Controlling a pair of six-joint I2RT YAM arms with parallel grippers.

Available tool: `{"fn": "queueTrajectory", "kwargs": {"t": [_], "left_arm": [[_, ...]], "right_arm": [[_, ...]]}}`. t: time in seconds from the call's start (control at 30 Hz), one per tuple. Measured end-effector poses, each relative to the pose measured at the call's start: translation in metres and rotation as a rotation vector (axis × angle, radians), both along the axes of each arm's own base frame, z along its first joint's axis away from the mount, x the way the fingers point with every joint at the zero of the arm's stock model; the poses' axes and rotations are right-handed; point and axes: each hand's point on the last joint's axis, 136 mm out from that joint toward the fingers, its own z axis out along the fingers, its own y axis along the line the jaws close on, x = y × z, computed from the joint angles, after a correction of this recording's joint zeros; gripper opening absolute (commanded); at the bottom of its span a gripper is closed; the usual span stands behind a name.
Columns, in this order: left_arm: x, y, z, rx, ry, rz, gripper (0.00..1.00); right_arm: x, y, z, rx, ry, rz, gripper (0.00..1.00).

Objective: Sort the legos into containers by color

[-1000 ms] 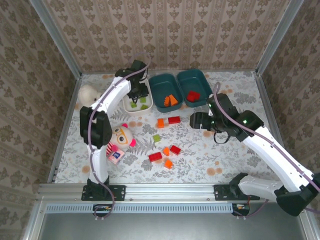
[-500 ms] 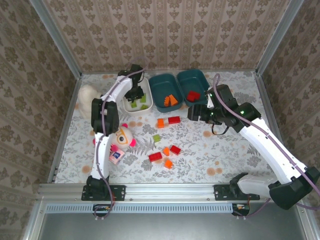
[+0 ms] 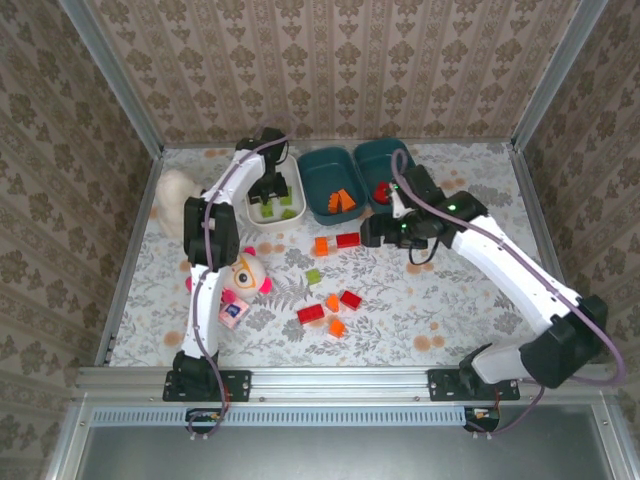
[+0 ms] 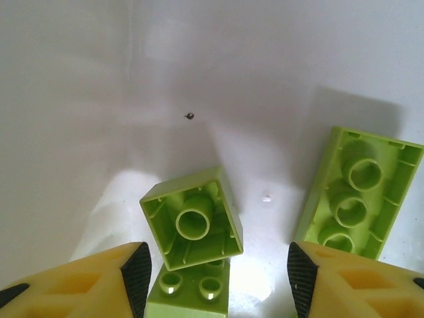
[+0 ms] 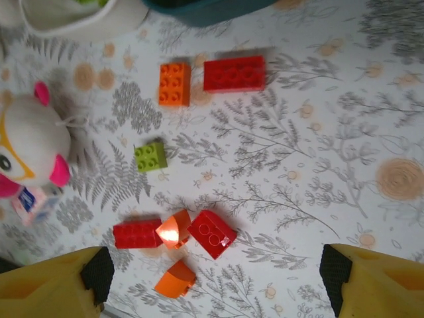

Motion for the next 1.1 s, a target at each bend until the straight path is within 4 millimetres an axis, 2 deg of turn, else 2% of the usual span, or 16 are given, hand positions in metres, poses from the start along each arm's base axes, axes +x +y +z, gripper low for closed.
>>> {"fn": "queueTrajectory", "kwargs": {"t": [0.1,0.17,0.23,0.33,0.47,0.57,0.67,0.8,0.97,1.1], "left_arm": [[-0.001,-0.001,0.013,-0.013,-0.015,0.006,0.67],[-0.002,-0.001,0.034,-0.036,-0.051,0.013,0.69],[-0.009,0.001,0.064,-0.065,-0.101,0.028,0.71],[-0.034,0.017,0.117,-0.128,-0.191,0.073,0.71],[-0.086,0.064,0.169,-0.212,-0.308,0.197,0.72],[-0.13,0.095,0.176,-0.236,-0.345,0.288,0.73],[-0.172,0.099,0.165,-0.267,-0.339,0.319,0.73],[-0.222,0.099,0.148,-0.316,-0.326,0.354,0.73],[-0.259,0.097,0.156,-0.378,-0.359,0.356,0.73],[-0.272,0.099,0.165,-0.397,-0.381,0.353,0.73]], "right_arm": [[-0.01,0.032,-0.013,-0.075,-0.005,0.157,0.83],[-0.023,0.055,-0.022,-0.117,-0.006,0.274,0.83],[-0.038,0.078,-0.031,-0.15,-0.008,0.387,0.83],[-0.065,0.106,-0.046,-0.192,-0.016,0.552,0.84],[-0.092,0.134,-0.058,-0.226,-0.065,0.764,0.87],[-0.1,0.146,-0.07,-0.241,-0.125,0.911,0.89],[-0.105,0.147,-0.094,-0.266,-0.183,1.056,0.93],[-0.108,0.143,-0.123,-0.31,-0.229,1.212,0.94],[-0.091,0.162,-0.149,-0.344,-0.292,1.318,0.94],[-0.084,0.172,-0.166,-0.361,-0.287,1.36,0.93]]}}
